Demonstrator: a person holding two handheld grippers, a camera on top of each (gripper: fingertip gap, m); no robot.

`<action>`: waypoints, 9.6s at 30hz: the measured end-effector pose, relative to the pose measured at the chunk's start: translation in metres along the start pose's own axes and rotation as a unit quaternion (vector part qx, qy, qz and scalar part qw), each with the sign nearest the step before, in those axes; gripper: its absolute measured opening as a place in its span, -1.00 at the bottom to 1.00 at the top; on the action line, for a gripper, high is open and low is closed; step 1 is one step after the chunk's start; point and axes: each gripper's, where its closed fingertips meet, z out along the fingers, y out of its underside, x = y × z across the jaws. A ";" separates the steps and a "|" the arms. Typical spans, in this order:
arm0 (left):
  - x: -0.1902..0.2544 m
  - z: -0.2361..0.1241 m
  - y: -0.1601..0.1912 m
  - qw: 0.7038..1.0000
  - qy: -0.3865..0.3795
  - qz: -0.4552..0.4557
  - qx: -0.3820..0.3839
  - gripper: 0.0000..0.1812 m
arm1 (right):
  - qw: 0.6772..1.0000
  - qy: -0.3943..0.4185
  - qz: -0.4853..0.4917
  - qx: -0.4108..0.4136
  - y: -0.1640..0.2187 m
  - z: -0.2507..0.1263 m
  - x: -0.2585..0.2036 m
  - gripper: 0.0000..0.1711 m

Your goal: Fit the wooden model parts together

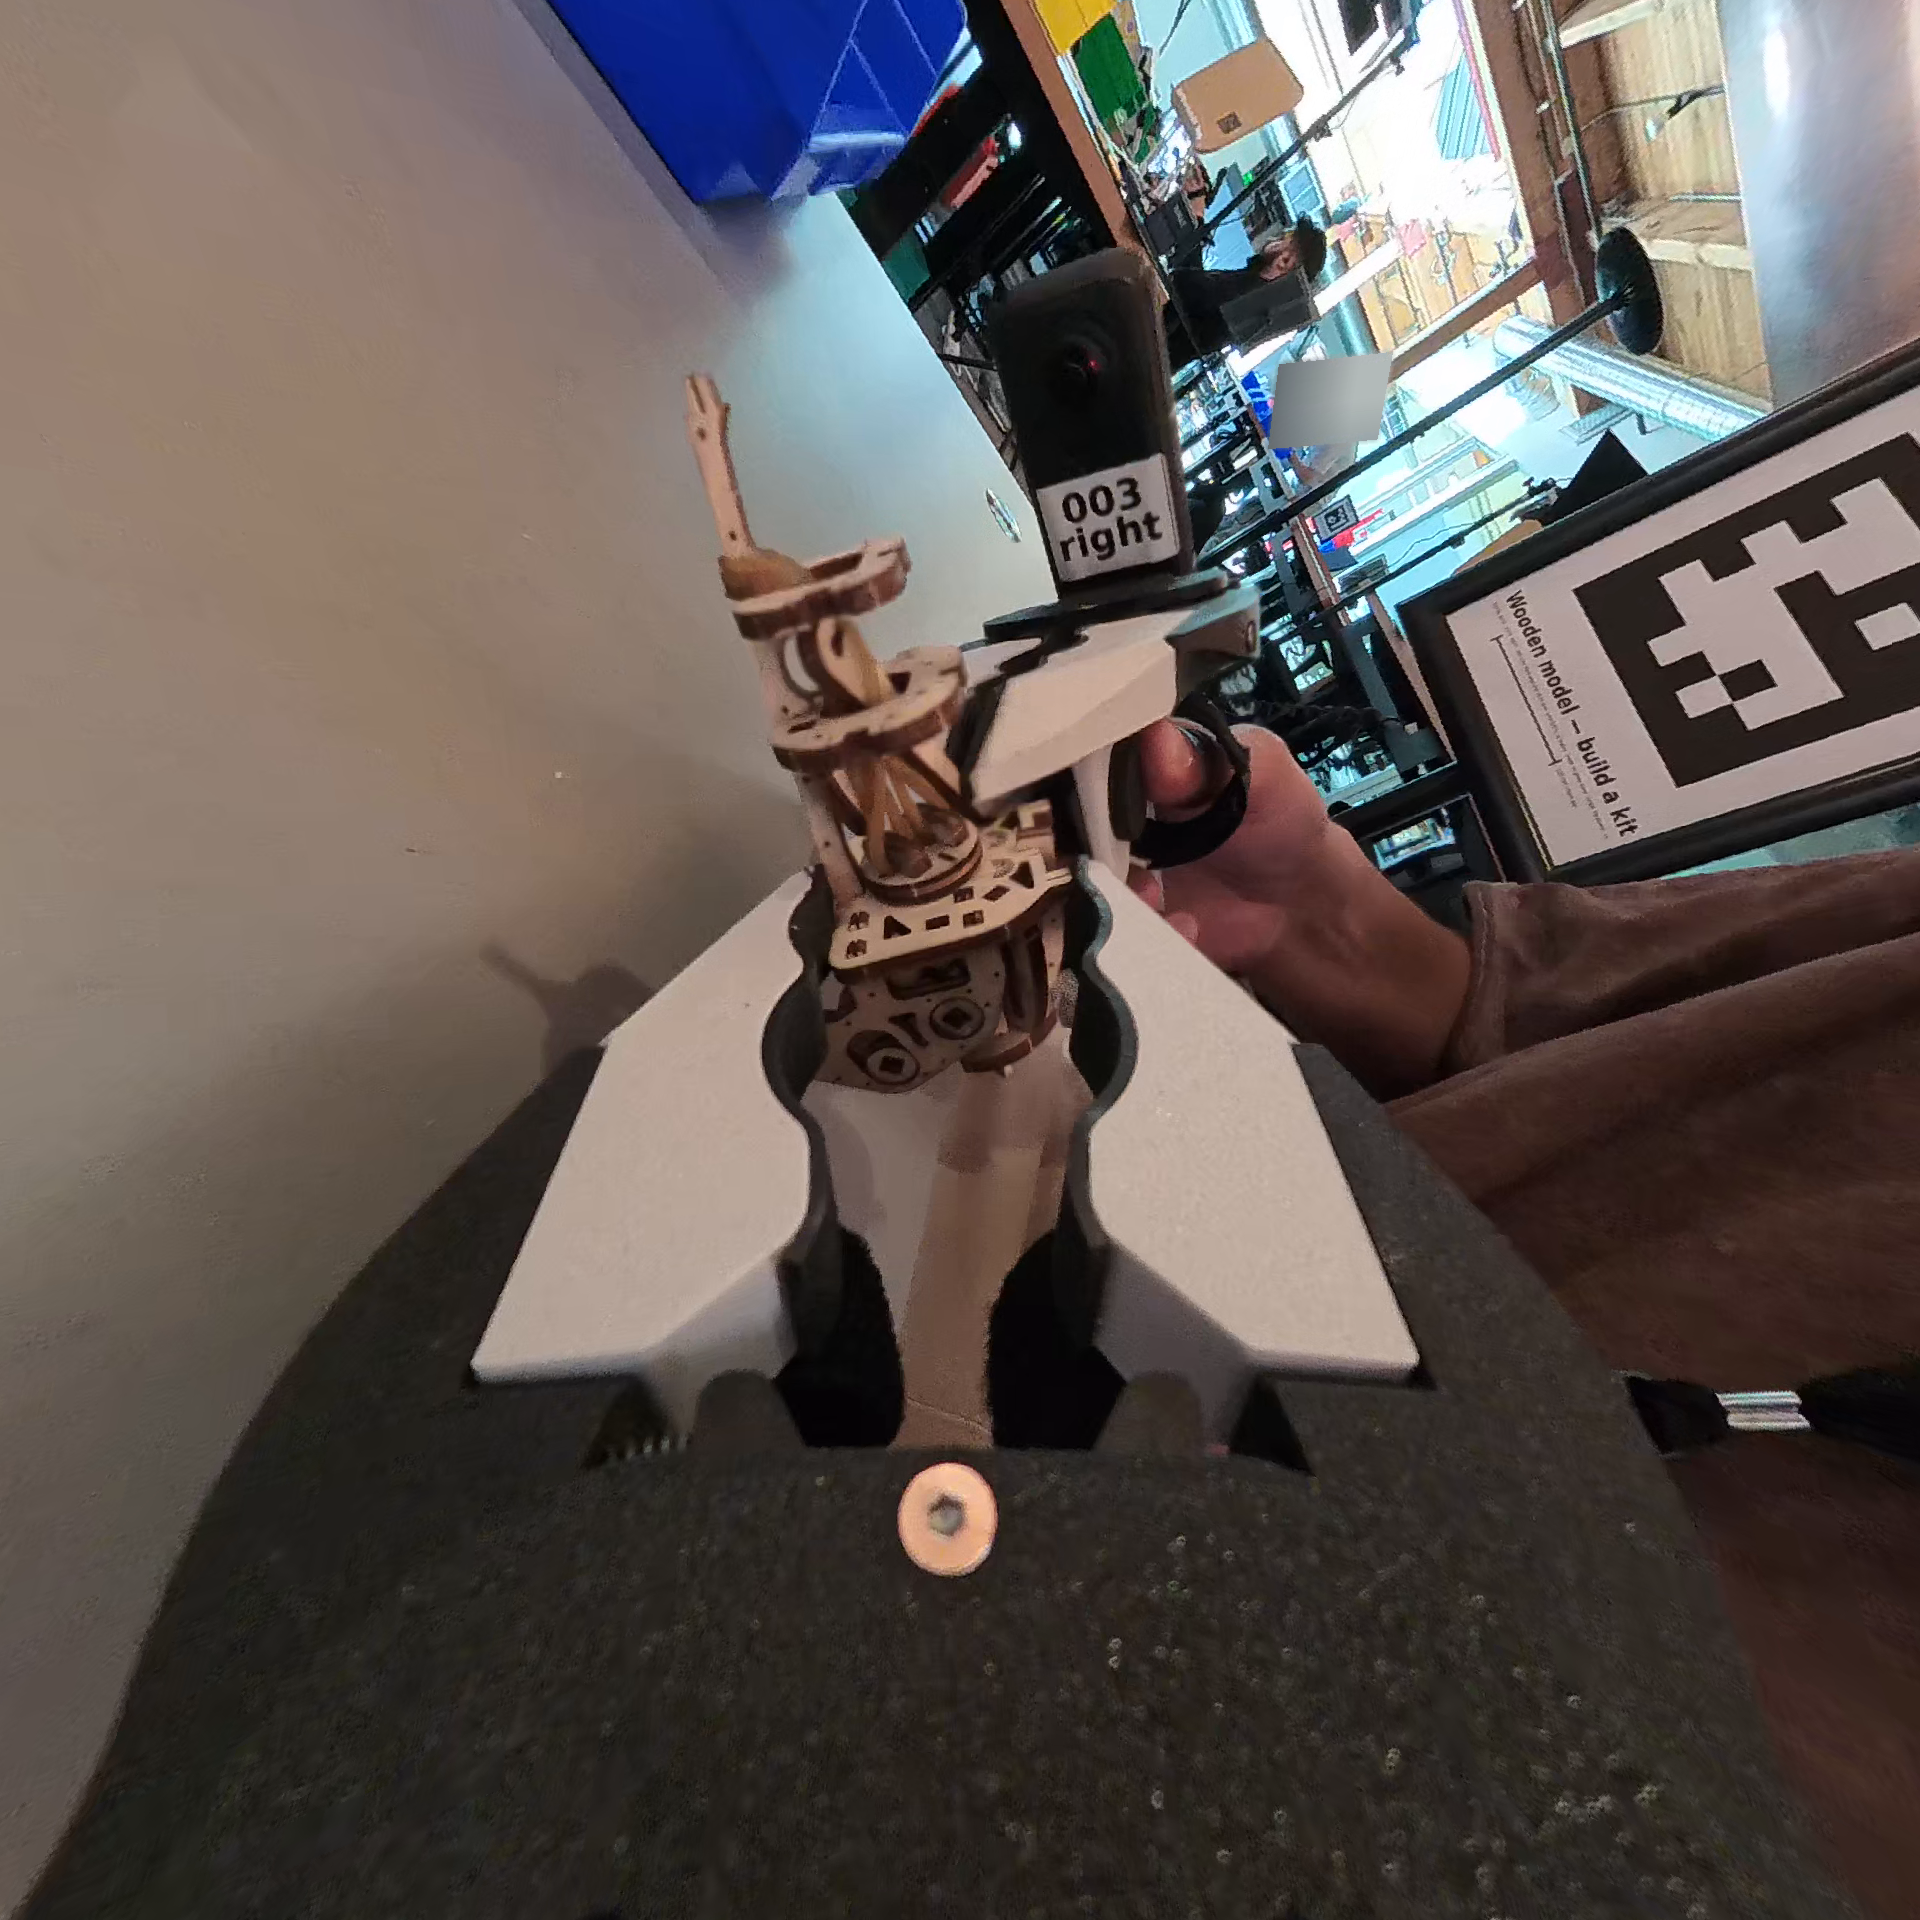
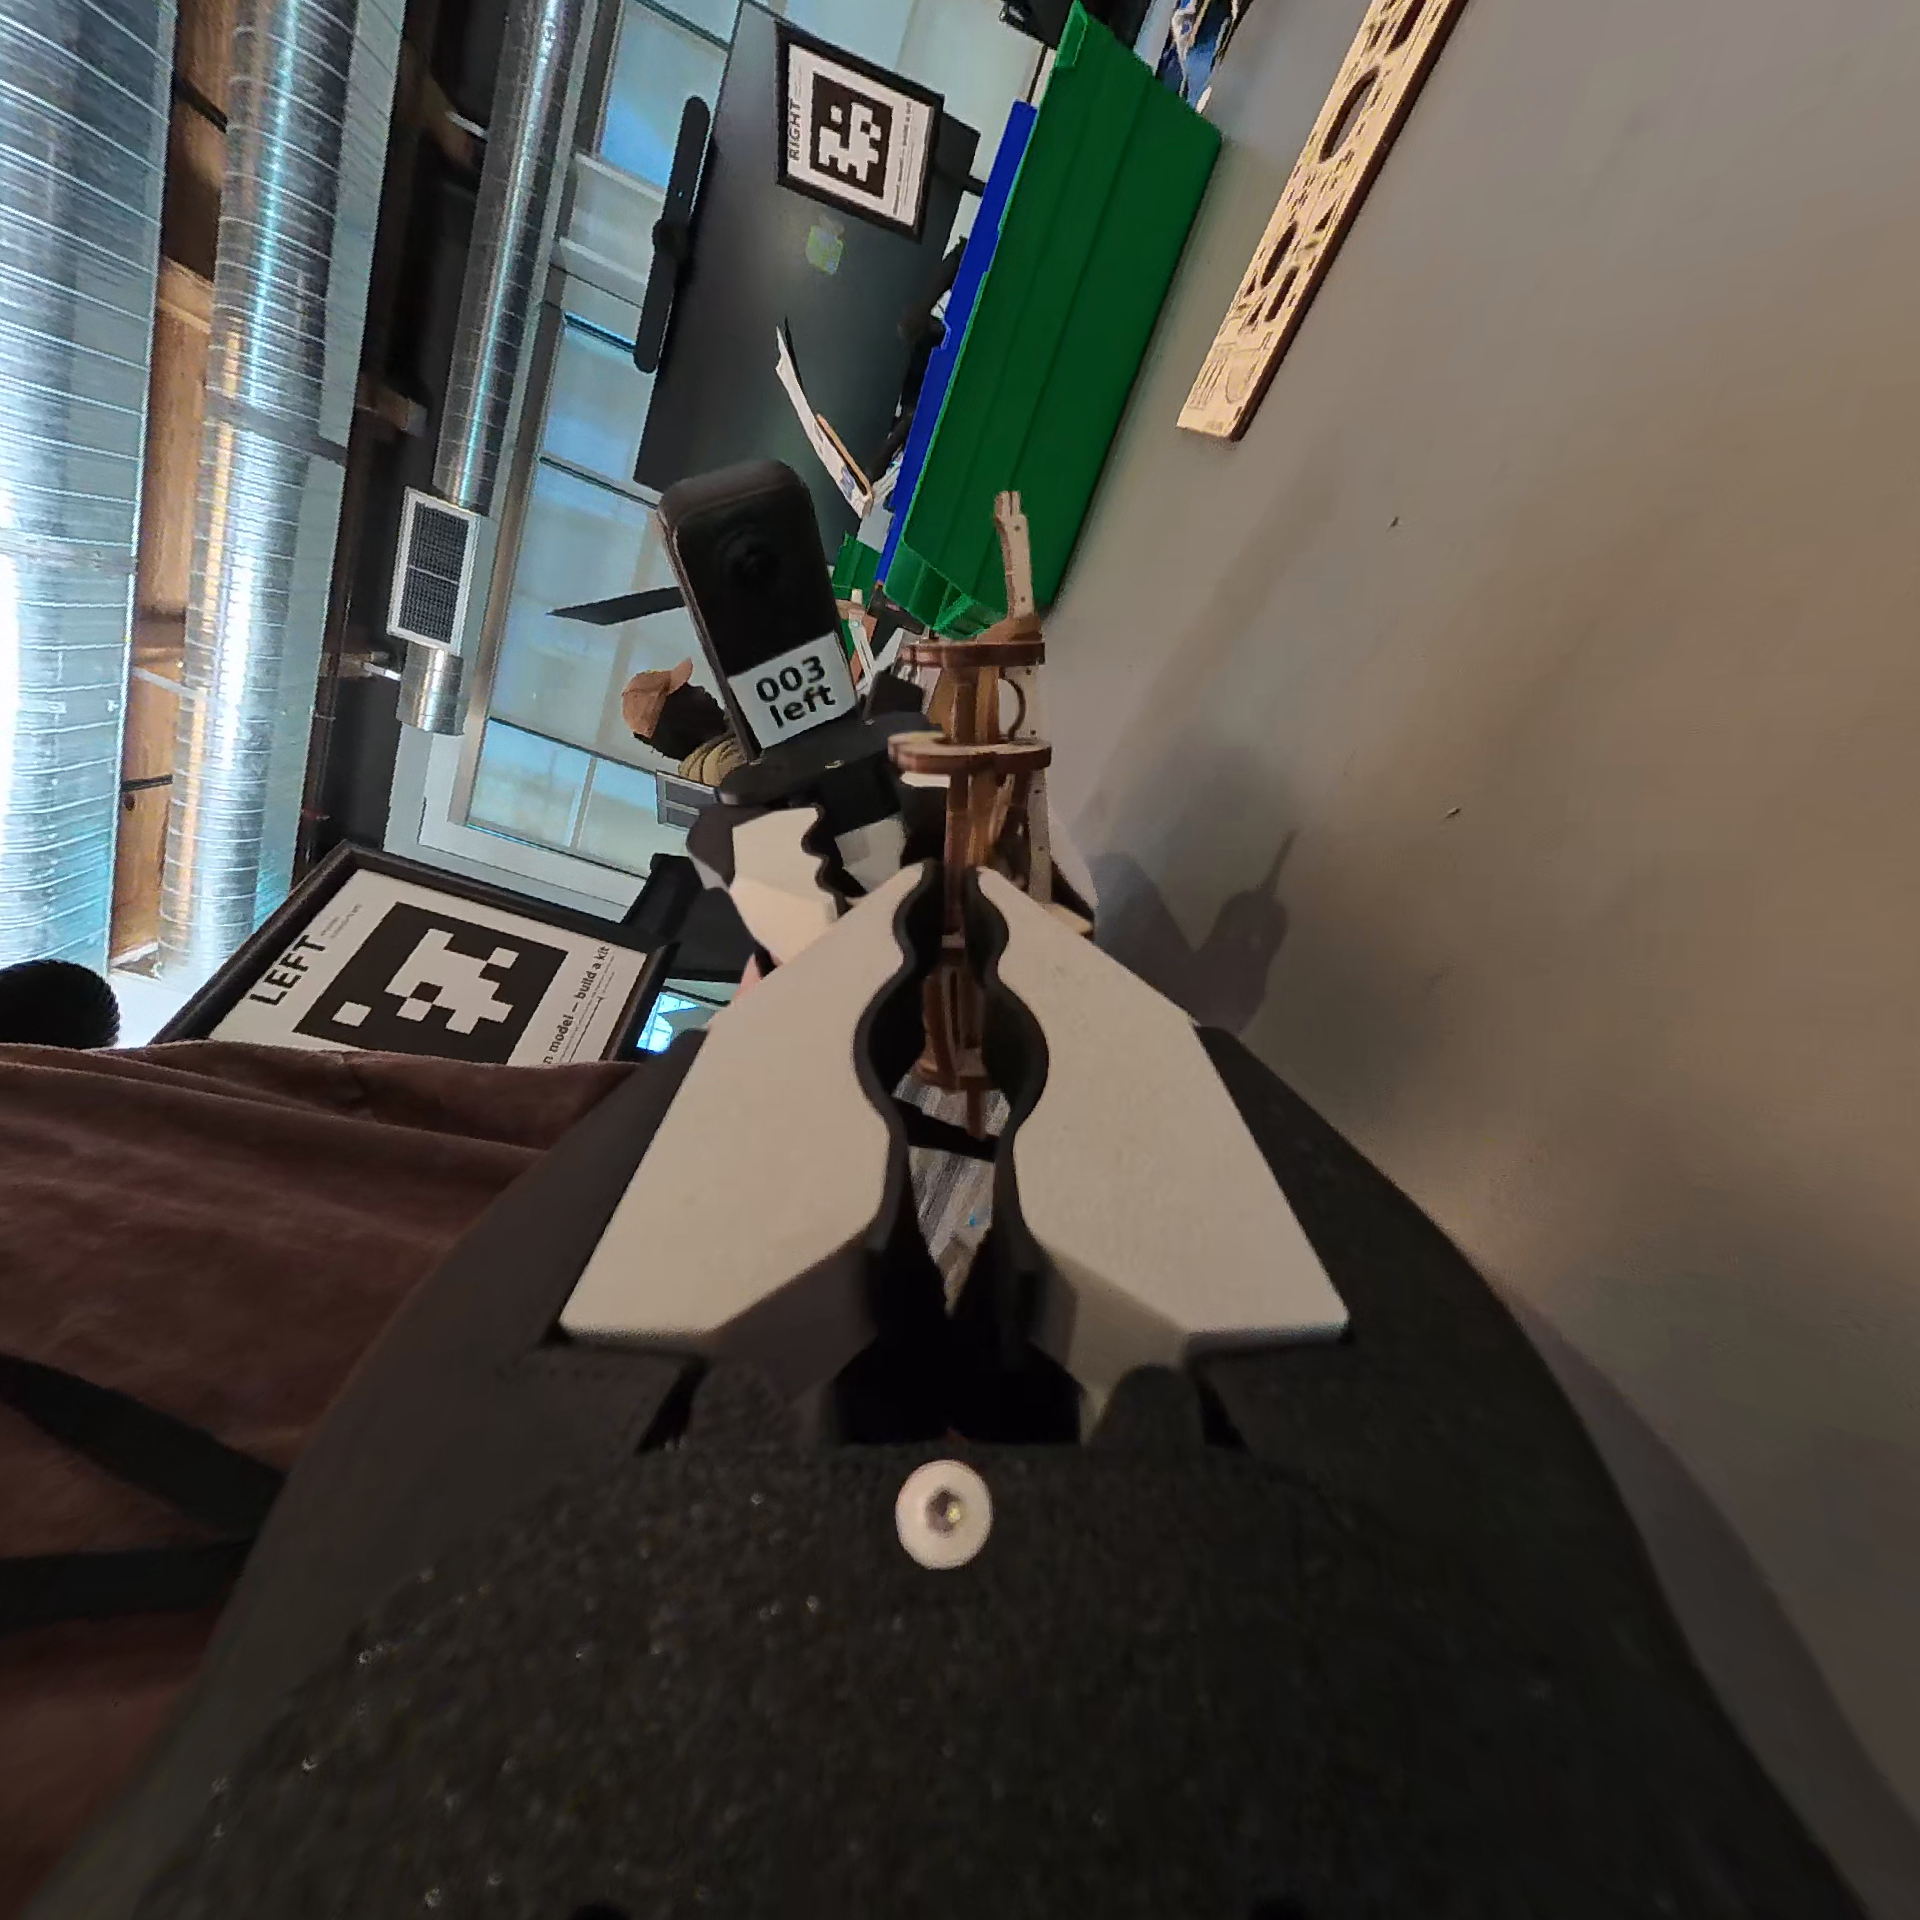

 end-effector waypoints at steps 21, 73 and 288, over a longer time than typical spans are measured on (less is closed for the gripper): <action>-0.015 -0.019 -0.013 1.000 -0.002 -0.008 0.002 -0.25 | 0.988 0.049 -0.101 -0.107 0.003 -0.002 0.010 -0.97; -0.042 -0.017 -0.018 0.997 0.021 -0.076 0.015 -0.68 | 0.978 0.036 -0.149 -0.141 -0.013 0.012 0.025 -0.98; -0.041 -0.082 0.001 0.998 0.022 -0.057 0.027 -0.58 | 0.961 -0.019 -0.120 -0.250 0.039 0.064 0.020 -0.97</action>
